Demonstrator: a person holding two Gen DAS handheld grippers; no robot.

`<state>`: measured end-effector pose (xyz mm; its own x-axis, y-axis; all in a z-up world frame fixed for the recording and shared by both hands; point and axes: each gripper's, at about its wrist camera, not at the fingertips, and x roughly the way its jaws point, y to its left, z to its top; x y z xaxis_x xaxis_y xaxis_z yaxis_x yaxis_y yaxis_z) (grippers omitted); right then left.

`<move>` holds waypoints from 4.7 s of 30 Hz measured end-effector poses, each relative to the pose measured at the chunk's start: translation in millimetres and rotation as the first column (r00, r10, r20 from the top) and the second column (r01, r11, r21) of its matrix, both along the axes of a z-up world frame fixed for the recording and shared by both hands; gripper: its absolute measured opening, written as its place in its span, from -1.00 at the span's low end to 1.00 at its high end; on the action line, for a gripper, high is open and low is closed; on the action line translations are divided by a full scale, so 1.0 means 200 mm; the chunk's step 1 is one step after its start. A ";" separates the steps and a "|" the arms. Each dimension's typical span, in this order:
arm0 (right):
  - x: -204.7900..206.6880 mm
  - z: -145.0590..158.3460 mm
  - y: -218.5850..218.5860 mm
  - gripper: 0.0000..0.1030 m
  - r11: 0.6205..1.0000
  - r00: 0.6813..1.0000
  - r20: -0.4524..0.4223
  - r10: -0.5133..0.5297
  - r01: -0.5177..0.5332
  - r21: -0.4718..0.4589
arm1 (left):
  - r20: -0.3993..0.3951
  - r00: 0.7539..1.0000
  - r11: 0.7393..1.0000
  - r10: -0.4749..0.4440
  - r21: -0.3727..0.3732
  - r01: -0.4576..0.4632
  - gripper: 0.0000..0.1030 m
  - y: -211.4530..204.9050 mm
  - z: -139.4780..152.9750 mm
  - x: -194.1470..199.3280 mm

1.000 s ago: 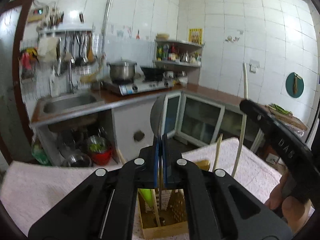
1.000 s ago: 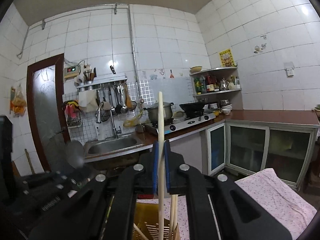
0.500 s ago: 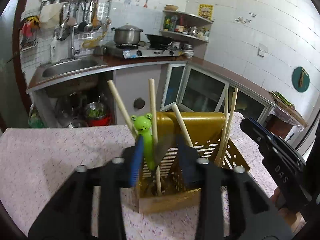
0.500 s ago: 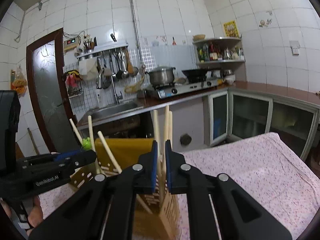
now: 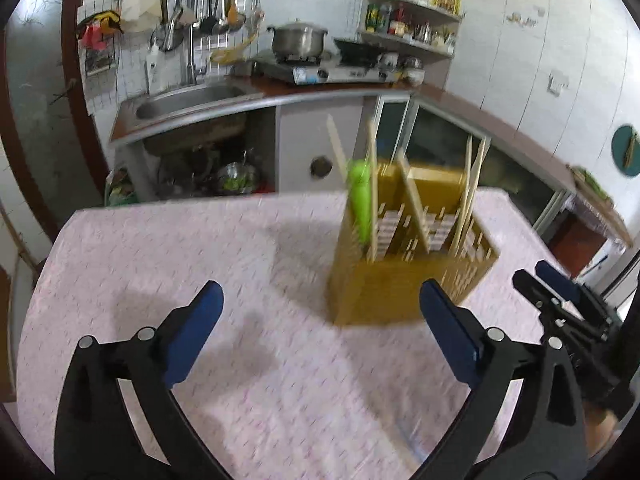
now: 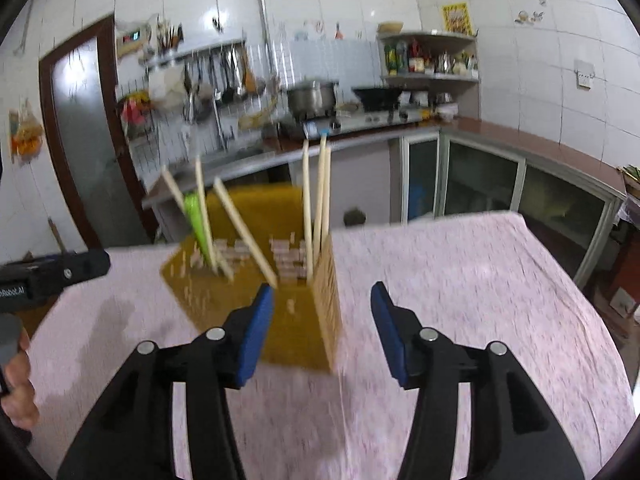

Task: Organize utensils
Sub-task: 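Grasp the light-blue plastic spoon by its handle with the right tool, then grasp the last wooden chopstick with the left tool while the right tool holds the blue spoon, then carry the chopstick and blue spoon to the yellow caddy and release both inside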

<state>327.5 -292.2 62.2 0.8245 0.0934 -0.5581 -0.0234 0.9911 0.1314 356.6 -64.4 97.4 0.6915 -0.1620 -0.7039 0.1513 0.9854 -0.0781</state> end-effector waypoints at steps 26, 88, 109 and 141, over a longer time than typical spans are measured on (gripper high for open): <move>-0.32 -0.50 0.39 -0.01 0.984 0.903 -0.398 0.163 -0.180 -0.005 | -0.246 0.967 0.997 0.060 0.063 -0.046 0.90 0.36 -0.60 -0.41; -0.25 -0.46 -0.27 -0.87 1.000 0.892 -0.452 0.001 0.007 0.016 | -0.457 0.883 0.994 0.109 0.063 -0.090 0.16 -0.34 -0.65 -0.27; -0.21 -0.48 -0.30 -0.87 1.000 0.893 -0.451 -0.014 0.024 0.016 | -0.465 0.883 0.984 0.066 0.180 0.021 -0.48 -0.53 -0.68 -0.08; -0.17 0.01 -0.15 -0.87 0.998 0.991 -0.131 -0.033 0.040 0.057 | 0.021 0.995 0.994 -0.096 0.054 0.095 -0.91 -0.29 0.13 -0.15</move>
